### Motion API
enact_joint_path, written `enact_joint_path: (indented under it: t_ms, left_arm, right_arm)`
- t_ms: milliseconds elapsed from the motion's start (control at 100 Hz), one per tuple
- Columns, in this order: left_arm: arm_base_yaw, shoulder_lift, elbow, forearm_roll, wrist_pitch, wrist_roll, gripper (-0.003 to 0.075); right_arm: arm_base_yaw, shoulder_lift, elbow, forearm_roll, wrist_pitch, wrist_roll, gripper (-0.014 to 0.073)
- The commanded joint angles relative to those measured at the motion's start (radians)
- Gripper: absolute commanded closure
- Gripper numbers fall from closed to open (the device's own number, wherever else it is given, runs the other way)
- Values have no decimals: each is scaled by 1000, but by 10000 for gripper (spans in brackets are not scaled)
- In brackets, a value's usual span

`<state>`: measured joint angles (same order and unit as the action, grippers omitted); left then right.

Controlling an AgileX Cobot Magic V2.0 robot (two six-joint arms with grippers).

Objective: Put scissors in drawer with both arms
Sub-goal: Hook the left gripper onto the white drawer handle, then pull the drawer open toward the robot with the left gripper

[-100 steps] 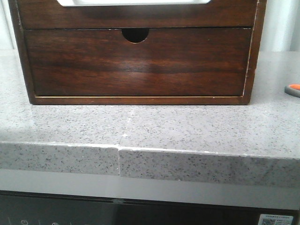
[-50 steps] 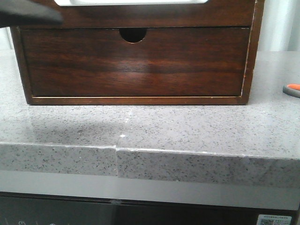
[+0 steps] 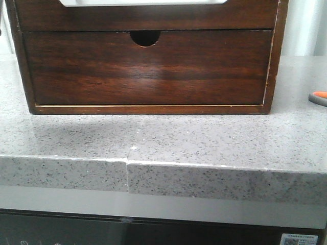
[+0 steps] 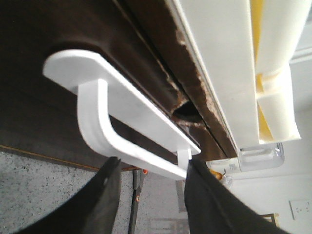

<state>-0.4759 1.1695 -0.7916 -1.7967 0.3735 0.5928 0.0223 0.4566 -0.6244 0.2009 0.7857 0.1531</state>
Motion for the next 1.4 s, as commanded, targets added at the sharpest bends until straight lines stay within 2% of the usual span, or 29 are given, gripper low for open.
enact_joint_path:
  t_ms: [0,210,660,920,1270,1390]
  left_arm:
    - [-7,13,-43,-60,21,-29,435]
    - [-7,76,-43,-60,38,-128,435]
    - [-7,87,-44,-60,42,-128,440]
    - [-7,87,-49,-60,41,-128,501]
    - [-7,85,-87,-60,16,-128,494]
    - [-7,85,-87,-60,16,-128,530]
  right_arm:
    - [-5,14,-35,-7,-58,0,262]
    - [-5,14,-35,-7,-51,0,262]
    - [-5,14,-35,-9,-45,0,262]
    - [-5,14,-35,-9,-38,0,263]
    - [-5,14,-35,-9,-38,0,263]
    - [-5,14,-35,-9,-38,0,263]
